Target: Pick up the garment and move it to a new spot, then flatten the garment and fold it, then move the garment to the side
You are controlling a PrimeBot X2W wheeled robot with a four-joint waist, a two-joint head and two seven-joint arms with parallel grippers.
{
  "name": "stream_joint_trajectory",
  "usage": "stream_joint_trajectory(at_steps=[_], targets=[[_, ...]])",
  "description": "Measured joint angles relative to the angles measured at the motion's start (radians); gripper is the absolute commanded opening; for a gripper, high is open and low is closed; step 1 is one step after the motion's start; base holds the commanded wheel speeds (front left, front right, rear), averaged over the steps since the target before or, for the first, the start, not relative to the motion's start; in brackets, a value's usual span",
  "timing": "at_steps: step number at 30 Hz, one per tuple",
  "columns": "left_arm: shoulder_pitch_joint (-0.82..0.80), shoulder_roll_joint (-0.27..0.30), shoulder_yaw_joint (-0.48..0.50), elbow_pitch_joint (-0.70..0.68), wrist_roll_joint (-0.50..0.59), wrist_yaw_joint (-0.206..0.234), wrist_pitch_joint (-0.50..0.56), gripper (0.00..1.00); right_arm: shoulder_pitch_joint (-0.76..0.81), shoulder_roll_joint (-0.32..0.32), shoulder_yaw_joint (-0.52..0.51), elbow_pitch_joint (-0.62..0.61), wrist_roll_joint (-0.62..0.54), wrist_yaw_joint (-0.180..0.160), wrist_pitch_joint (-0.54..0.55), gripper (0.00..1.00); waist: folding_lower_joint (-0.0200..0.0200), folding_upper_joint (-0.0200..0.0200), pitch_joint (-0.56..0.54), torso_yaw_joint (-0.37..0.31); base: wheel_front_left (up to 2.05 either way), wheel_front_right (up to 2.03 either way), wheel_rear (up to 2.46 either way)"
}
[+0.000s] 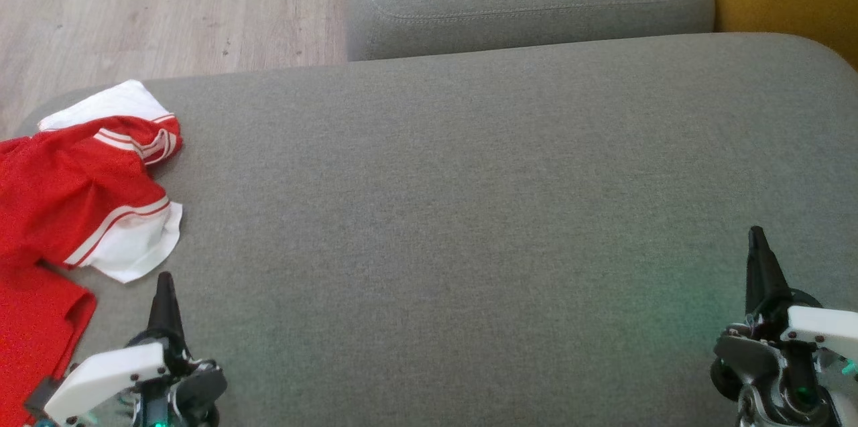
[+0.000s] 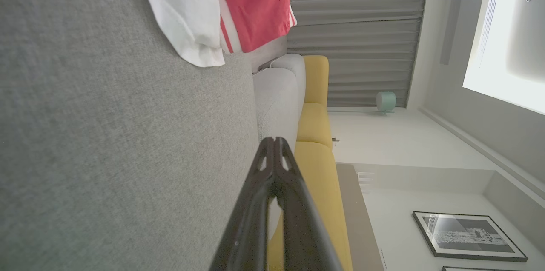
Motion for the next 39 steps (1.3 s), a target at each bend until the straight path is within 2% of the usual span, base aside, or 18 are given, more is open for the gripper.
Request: stream_joint_trajectory(at_steps=[20, 21, 25, 31, 39], targets=[[0.0, 0.0, 0.0, 0.0, 0.0, 0.0, 0.0, 0.0, 0.0, 0.0, 0.0, 0.0, 0.0, 0.0, 0.0, 0.0, 0.0, 0.0, 0.0, 0.0, 0.0, 0.0, 0.0], [0.0, 0.0, 0.0, 0.002, 0.0, 0.0, 0.0, 1.0, 0.0, 0.0, 0.0, 0.002, 0.0, 0.0, 0.0, 1.0, 0.0, 0.0, 0.0, 0.0, 0.0, 0.0, 0.0], [0.035, -0.003, -0.008, 0.041, 0.0, 0.001, -0.002, 1.0, 0.034, 0.002, 0.003, 0.045, 0.0, 0.0, -0.002, 1.0, 0.0, 0.0, 0.0, 0.0, 0.0, 0.0, 0.0], [0.046, -0.003, -0.015, 0.04, 0.005, 0.001, -0.016, 1.0, 0.046, 0.003, 0.014, 0.047, -0.024, 0.0, -0.014, 1.0, 0.0, 0.0, -0.001, 0.0, 0.0, 0.0, 0.0], [0.046, -0.003, -0.038, 0.04, 0.066, 0.001, -0.043, 1.0, 0.046, 0.003, 0.031, 0.026, -0.149, 0.0, -0.041, 1.0, 0.0, 0.0, -0.003, 0.001, 0.0, 0.0, 0.0]])
